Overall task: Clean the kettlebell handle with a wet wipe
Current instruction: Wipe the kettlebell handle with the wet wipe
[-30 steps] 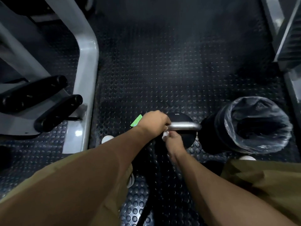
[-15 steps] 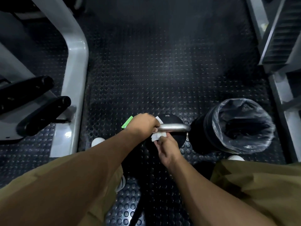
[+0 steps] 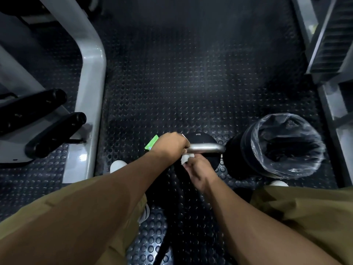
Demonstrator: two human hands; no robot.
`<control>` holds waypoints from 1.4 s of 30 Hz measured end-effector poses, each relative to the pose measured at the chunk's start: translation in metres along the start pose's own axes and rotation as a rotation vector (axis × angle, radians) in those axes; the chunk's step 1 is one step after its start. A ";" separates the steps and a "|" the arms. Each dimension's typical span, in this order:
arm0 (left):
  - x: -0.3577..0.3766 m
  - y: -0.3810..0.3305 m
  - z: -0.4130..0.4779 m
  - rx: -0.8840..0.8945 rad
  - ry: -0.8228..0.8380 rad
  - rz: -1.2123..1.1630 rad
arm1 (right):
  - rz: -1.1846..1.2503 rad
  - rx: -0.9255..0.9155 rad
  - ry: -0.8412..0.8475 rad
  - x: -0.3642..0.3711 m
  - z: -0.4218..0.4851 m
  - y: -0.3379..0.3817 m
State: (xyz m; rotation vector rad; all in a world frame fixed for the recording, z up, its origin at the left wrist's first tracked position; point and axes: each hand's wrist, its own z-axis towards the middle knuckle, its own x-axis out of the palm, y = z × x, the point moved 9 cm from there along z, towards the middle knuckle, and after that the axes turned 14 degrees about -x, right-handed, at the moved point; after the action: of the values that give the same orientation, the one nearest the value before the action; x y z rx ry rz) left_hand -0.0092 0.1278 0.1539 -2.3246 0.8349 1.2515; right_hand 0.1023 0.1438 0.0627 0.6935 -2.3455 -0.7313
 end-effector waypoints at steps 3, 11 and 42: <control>-0.001 0.000 0.001 -0.005 0.003 0.012 | 0.035 0.001 -0.040 0.000 -0.003 -0.003; -0.001 0.000 0.001 0.011 -0.017 -0.010 | -0.569 -0.136 0.127 0.013 -0.008 0.005; 0.017 -0.002 0.008 0.023 -0.060 0.091 | -0.374 -0.007 -0.006 0.009 0.007 -0.005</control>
State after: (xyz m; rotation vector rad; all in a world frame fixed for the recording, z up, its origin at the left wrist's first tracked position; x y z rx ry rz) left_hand -0.0056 0.1281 0.1353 -2.2422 0.9392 1.3348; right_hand 0.0930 0.1373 0.0581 1.1455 -2.2409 -0.8984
